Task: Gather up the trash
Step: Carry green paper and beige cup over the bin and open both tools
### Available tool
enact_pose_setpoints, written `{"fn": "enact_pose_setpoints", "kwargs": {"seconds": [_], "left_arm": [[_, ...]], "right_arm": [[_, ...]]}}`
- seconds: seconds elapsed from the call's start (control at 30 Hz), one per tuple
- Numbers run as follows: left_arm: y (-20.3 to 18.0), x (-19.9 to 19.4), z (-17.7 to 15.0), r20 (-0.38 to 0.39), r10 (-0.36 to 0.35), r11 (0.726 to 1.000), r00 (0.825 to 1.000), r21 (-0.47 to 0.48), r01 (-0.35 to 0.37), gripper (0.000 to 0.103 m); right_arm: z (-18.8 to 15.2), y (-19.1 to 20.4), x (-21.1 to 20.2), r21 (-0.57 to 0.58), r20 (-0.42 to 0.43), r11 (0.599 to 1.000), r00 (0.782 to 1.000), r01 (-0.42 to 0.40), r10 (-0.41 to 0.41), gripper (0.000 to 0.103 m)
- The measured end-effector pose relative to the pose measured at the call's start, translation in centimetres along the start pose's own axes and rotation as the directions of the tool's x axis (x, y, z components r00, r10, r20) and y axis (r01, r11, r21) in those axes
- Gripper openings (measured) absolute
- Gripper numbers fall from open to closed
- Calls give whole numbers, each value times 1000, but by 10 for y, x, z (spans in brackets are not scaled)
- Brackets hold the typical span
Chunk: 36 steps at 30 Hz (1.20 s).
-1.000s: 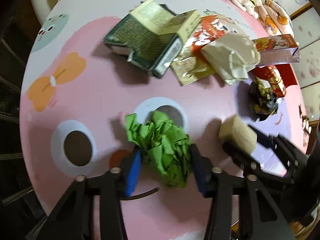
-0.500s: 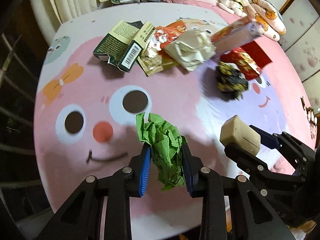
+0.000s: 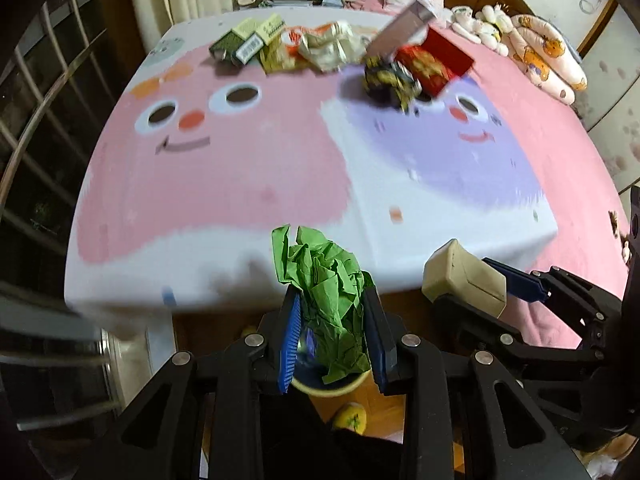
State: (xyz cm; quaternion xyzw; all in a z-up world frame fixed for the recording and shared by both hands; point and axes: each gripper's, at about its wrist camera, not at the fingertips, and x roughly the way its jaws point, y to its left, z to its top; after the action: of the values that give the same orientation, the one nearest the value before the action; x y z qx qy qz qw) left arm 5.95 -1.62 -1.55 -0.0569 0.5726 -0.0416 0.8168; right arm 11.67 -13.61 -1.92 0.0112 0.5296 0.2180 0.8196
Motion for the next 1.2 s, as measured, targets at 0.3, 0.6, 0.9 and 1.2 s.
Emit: {"fn": "enact_pose_setpoints", "kwargs": {"seconds": [0.3, 0.6, 0.9, 1.2], "left_arm": [[-20, 23, -70, -94, 64, 996, 994, 68, -58, 29], [-11, 128, -116, -185, 85, 990, 979, 126, -62, 29], [1, 261, -146, -236, 31, 986, 971, 167, 9, 31], [23, 344, -157, -292, 27, 985, 956, 168, 24, 73]], "right_arm": [[-74, -11, 20, 96, -95, 995, 995, -30, 39, 53], [-156, -59, 118, 342, -171, 939, 985, 41, 20, 53], [-235, -102, 246, 480, -241, 867, 970, 131, -13, 53], [-270, -118, 322, 533, -269, 825, 962, 190, -48, 59]]}}
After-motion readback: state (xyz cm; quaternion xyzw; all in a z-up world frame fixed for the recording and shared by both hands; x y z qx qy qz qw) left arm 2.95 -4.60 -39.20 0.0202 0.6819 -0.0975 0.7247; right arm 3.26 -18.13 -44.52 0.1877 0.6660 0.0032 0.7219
